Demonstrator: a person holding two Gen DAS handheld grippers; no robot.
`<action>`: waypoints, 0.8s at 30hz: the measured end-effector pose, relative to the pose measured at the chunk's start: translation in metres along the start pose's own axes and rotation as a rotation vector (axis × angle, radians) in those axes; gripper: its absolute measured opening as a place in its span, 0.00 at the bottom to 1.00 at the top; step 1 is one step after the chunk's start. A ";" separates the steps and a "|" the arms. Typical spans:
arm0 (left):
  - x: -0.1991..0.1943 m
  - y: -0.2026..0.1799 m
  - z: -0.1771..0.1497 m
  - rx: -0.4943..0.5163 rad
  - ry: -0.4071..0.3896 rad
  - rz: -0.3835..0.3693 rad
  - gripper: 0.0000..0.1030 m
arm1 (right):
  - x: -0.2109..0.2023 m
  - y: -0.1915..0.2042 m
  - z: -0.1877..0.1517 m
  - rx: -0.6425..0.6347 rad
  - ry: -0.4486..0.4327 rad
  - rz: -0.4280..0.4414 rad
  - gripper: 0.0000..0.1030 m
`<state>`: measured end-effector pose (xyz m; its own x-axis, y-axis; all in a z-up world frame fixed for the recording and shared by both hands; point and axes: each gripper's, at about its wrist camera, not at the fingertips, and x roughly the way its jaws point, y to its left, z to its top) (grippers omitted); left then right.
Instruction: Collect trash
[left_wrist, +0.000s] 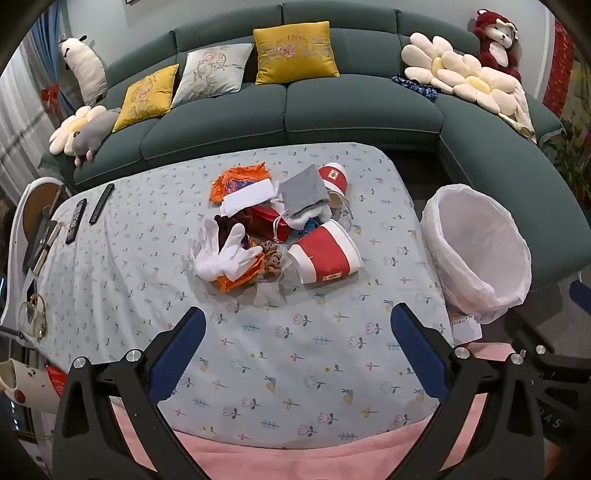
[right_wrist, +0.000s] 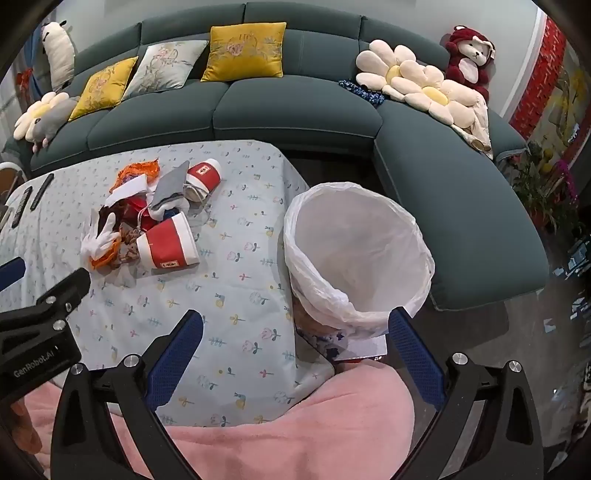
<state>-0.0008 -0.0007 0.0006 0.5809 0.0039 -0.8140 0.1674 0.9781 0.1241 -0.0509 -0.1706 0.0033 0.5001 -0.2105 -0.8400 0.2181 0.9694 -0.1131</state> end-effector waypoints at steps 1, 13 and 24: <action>-0.001 -0.001 0.000 0.000 -0.003 0.005 0.93 | 0.000 0.000 0.000 0.000 -0.001 0.000 0.93; 0.008 0.011 0.001 -0.034 0.025 -0.035 0.93 | -0.008 0.001 0.001 -0.007 0.006 -0.005 0.93; 0.008 0.011 0.001 -0.034 0.021 -0.045 0.93 | 0.007 0.003 0.003 -0.007 0.021 -0.022 0.93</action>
<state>0.0065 0.0100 -0.0038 0.5562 -0.0358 -0.8303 0.1655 0.9838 0.0684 -0.0442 -0.1690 -0.0010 0.4777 -0.2290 -0.8481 0.2226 0.9655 -0.1353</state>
